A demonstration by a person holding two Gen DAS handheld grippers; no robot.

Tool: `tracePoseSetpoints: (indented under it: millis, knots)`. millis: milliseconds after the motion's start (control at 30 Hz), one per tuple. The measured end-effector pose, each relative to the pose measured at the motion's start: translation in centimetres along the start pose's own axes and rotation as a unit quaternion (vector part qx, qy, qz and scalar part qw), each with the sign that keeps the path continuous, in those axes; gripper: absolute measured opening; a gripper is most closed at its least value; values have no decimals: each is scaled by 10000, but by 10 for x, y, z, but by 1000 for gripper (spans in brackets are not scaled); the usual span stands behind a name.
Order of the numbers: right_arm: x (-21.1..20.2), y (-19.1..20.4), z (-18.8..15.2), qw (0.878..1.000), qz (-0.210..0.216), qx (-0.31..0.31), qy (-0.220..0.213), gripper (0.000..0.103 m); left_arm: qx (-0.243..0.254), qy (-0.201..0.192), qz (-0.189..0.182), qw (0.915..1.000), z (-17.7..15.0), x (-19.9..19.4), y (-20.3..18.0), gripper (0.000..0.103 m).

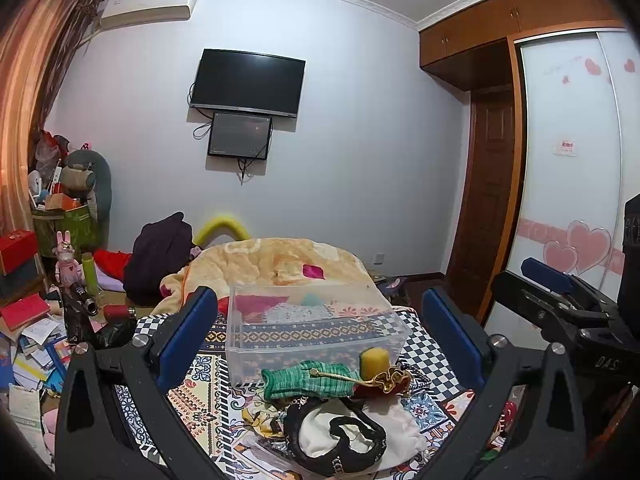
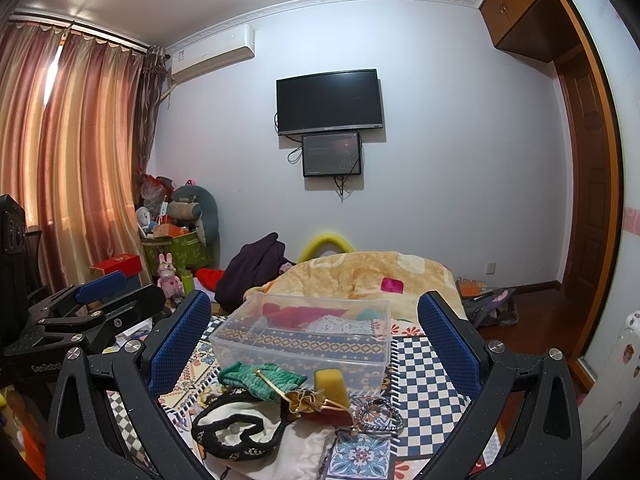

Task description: Organize soft objects

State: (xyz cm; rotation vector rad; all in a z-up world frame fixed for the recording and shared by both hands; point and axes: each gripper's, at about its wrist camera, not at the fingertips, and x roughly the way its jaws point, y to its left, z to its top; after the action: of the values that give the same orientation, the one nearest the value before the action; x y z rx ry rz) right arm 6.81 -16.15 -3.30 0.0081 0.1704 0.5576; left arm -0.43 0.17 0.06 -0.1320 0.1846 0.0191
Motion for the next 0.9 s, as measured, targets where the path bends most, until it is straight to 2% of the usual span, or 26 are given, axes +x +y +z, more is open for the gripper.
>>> tracePoseSetpoints:
  millis: [400, 633, 900]
  knots:
    - [6, -2, -4, 9999, -79, 61, 94, 103, -1, 71, 14, 10000, 0, 2, 2, 103]
    - [16, -13, -12, 9995, -218, 111, 195, 103, -198, 503, -47, 9985, -10, 27, 14, 103]
    - [50, -27, -38, 9964, -255, 178, 791, 103, -163, 1005, 74, 9948, -37, 64, 20, 103]
